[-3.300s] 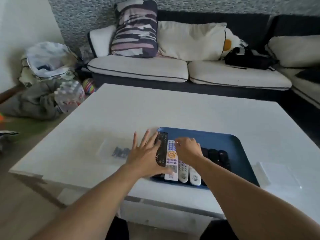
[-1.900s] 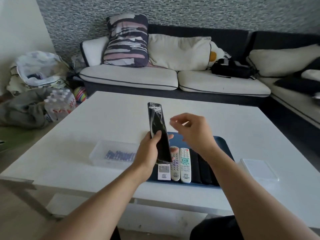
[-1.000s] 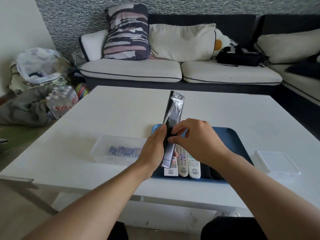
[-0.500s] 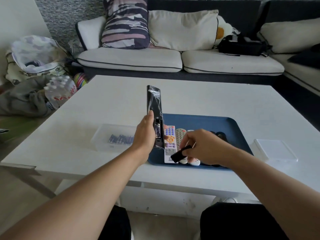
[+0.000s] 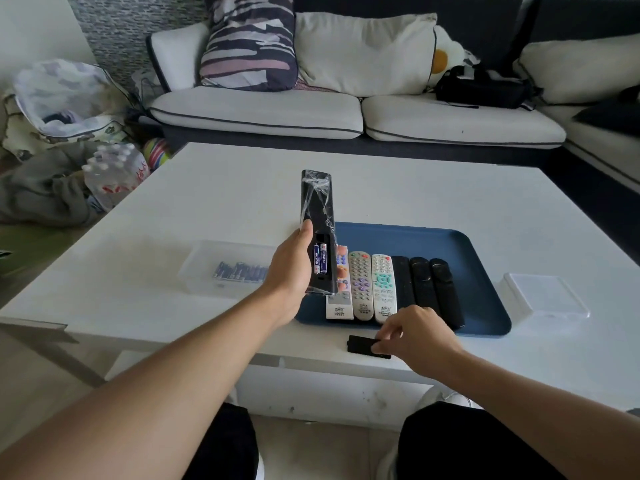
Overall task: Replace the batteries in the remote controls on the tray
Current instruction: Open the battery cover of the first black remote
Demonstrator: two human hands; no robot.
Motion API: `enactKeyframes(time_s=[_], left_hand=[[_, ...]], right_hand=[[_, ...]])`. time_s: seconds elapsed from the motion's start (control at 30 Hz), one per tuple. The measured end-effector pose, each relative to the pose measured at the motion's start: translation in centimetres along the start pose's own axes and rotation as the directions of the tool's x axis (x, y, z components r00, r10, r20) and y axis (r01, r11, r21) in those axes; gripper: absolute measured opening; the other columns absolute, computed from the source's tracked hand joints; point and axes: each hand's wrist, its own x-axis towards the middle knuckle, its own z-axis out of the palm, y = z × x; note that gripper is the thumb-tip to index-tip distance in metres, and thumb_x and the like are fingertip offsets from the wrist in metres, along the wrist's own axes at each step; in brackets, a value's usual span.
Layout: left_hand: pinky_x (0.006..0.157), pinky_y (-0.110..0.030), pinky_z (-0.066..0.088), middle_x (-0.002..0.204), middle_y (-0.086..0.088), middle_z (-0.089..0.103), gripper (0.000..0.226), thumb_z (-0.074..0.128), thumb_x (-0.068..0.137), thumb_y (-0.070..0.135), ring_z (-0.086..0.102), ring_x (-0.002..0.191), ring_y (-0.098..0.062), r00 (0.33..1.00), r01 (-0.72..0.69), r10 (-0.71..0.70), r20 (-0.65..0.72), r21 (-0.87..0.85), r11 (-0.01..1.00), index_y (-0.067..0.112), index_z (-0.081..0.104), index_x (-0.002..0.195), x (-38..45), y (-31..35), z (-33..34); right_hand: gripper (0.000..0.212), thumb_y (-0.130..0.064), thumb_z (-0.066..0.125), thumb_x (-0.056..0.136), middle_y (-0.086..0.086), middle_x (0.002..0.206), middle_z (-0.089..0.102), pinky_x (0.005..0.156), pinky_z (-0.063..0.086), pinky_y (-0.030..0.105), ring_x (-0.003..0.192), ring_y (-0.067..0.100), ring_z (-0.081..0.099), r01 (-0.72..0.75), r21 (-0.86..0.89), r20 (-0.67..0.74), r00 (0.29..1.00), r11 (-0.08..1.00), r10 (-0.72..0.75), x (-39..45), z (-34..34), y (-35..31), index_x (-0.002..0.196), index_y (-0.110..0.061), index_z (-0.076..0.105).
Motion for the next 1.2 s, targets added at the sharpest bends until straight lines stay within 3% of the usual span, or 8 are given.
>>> enactKeyframes(time_s=[0.13, 0.23, 0.3, 0.47, 0.6, 0.93, 1.07, 1.2], left_hand=[[0.067, -0.047, 0.056, 0.081, -0.020, 0.070, 0.052, 0.033, 0.108, 0.044, 0.061, 0.056, -0.032, 0.997, -0.005, 0.009, 0.071, -0.068, 0.998, 0.002, 0.061, 0.097, -0.3, 0.2, 0.5], [0.081, -0.057, 0.056, 0.082, -0.019, 0.071, 0.051, 0.034, 0.107, 0.047, 0.064, 0.062, -0.033, 0.996, -0.021, 0.025, 0.091, -0.049, 0.999, 0.003, 0.059, 0.102, 0.2, 0.0, 0.5], [0.078, -0.053, 0.058, 0.083, -0.016, 0.073, 0.052, 0.034, 0.107, 0.049, 0.067, 0.064, -0.032, 0.995, -0.034, 0.035, 0.098, -0.006, 0.999, 0.005, 0.060, 0.107, 0.5, -0.2, 0.5], [0.080, -0.049, 0.059, 0.100, -0.013, 0.074, 0.058, 0.035, 0.102, 0.061, 0.071, 0.083, -0.027, 0.994, -0.063, 0.056, 0.097, 0.076, 0.995, 0.015, 0.066, 0.118, 1.2, -0.8, 1.0], [0.088, -0.034, 0.053, 0.109, 0.002, 0.076, 0.052, 0.032, 0.105, 0.055, 0.069, 0.110, -0.017, 0.995, -0.069, 0.066, 0.071, 0.051, 0.996, 0.023, 0.073, 0.111, 0.9, -0.9, 1.7], [0.080, -0.043, 0.051, 0.100, -0.010, 0.073, 0.060, 0.040, 0.100, 0.060, 0.069, 0.089, -0.028, 1.000, 0.011, -0.011, -0.001, -0.012, 1.000, 0.012, 0.072, 0.116, 0.6, -0.5, 1.7], [0.075, -0.037, 0.057, 0.094, -0.006, 0.076, 0.051, 0.041, 0.102, 0.056, 0.071, 0.085, -0.023, 0.997, 0.075, -0.075, -0.008, -0.017, 0.997, 0.017, 0.075, 0.100, 0.4, -0.3, 1.6], [0.066, -0.033, 0.054, 0.087, -0.002, 0.077, 0.050, 0.042, 0.102, 0.056, 0.071, 0.077, -0.021, 0.995, 0.094, -0.093, -0.034, 0.011, 0.996, 0.019, 0.075, 0.093, 0.3, -0.3, 1.8]], right_hand=[[0.021, -0.052, 0.079, 0.077, -0.019, 0.074, 0.062, 0.059, 0.045, 0.022, 0.075, 0.002, 0.061, -0.005, -0.117, -0.042, 0.999, 0.993, 0.000, 0.2, -0.4, 0.1, 0.091, -0.037, 0.073], [0.018, -0.056, 0.072, 0.082, -0.018, 0.077, 0.065, 0.060, 0.044, 0.023, 0.073, 0.001, 0.060, 0.005, -0.172, -0.104, 0.994, 0.985, -0.023, 0.1, -1.5, -0.6, 0.088, -0.039, 0.072], [0.014, -0.053, 0.069, 0.086, -0.018, 0.074, 0.064, 0.055, 0.041, 0.023, 0.066, 0.000, 0.059, 0.069, -0.100, -0.231, 0.969, 0.993, -0.091, 0.1, -2.5, -1.5, 0.086, -0.038, 0.072], [0.016, -0.041, 0.074, 0.086, -0.016, 0.087, 0.063, 0.065, 0.049, 0.026, 0.076, 0.004, 0.058, 0.475, 0.049, -0.554, 0.745, 0.878, -0.372, 0.2, -4.3, -4.8, 0.102, -0.036, 0.077], [0.031, -0.036, 0.077, 0.085, -0.011, 0.109, 0.066, 0.084, 0.049, 0.028, 0.103, 0.012, 0.060, 0.540, -0.063, -0.525, 0.697, 0.839, -0.488, 0.4, -4.6, -6.4, 0.115, -0.029, 0.075], [0.023, -0.042, 0.071, 0.088, -0.018, 0.117, 0.068, 0.081, 0.050, 0.035, 0.110, 0.012, 0.057, 0.534, -0.250, -0.381, 0.712, 0.807, -0.589, 0.5, -6.5, -7.6, 0.109, -0.034, 0.076], [0.019, -0.044, 0.068, 0.088, -0.017, 0.105, 0.073, 0.066, 0.042, 0.028, 0.097, 0.018, 0.063, 0.544, -0.391, -0.357, 0.654, 0.743, -0.667, 0.3, -6.7, -7.6, 0.101, -0.034, 0.077], [0.014, -0.043, 0.064, 0.080, -0.007, 0.066, 0.066, 0.052, 0.038, 0.026, 0.062, 0.026, 0.057, 0.514, -0.472, -0.369, 0.622, 0.716, -0.690, 0.2, -6.1, -7.7, 0.081, -0.031, 0.073]])
